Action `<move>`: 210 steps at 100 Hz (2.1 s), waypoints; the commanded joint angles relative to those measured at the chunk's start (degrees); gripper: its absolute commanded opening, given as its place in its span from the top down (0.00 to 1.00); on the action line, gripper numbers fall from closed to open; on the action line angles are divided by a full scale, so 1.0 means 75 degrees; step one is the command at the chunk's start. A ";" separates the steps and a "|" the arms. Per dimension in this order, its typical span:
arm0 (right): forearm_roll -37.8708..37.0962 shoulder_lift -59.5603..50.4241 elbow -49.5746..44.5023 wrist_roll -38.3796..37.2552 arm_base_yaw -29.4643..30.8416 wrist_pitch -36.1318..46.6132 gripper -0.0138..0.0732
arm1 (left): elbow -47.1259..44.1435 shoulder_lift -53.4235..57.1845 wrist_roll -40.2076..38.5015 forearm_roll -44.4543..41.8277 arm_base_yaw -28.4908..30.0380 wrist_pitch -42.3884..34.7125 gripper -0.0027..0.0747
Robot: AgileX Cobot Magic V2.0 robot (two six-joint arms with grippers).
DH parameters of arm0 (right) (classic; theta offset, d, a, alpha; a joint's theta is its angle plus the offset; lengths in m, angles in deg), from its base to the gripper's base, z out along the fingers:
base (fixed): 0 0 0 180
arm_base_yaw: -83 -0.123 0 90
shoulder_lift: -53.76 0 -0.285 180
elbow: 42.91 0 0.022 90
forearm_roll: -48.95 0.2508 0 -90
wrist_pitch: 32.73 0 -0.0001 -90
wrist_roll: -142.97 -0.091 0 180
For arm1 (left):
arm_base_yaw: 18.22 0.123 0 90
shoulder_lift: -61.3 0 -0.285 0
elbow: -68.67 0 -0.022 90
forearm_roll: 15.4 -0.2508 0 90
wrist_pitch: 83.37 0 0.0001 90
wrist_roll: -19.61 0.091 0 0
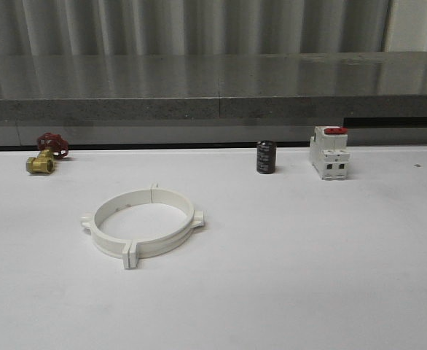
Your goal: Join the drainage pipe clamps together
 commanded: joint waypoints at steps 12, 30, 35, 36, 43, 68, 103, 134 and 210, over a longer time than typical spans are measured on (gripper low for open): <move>-0.0178 -0.1011 -0.0914 0.0073 0.0053 0.1513 0.92 | 0.0198 -0.0054 -0.0011 0.0069 0.0006 -0.0586 0.99; -0.0233 -0.2086 -0.1791 0.0083 0.0053 0.2328 0.92 | 0.0198 -0.0054 -0.0011 0.0069 0.0006 -0.0586 0.99; -0.0298 -0.2317 -0.2087 0.0083 0.0053 0.2811 0.92 | 0.0198 -0.0054 -0.0011 0.0069 0.0006 -0.0586 0.99; -0.0298 -0.2368 -0.2176 0.0083 0.0053 0.2885 0.92 | 0.0198 -0.0054 -0.0011 0.0069 0.0006 -0.0586 0.99; -0.0298 -0.2620 -0.2597 0.0184 0.0083 0.3671 0.92 | 0.0198 -0.0054 -0.0011 0.0069 0.0006 -0.0586 0.99; 0.1188 -0.3238 -0.3990 0.1552 0.0981 0.5640 0.92 | 0.0198 -0.0054 -0.0011 0.0069 0.0006 -0.0586 0.99; 0.1299 -0.4892 -0.5582 0.1551 0.1499 0.6173 0.92 | 0.0198 -0.0054 -0.0011 0.0069 0.0006 -0.0586 0.99; 0.1299 -0.5539 -0.5567 0.1551 0.1499 0.5477 0.92 | 0.0198 -0.0054 -0.0011 0.0069 0.0006 -0.0603 0.99; 0.1299 -0.5539 -0.5567 0.1551 0.1499 0.5501 0.92 | 0.0198 -0.0054 -0.0011 0.0069 0.0006 -0.0618 0.99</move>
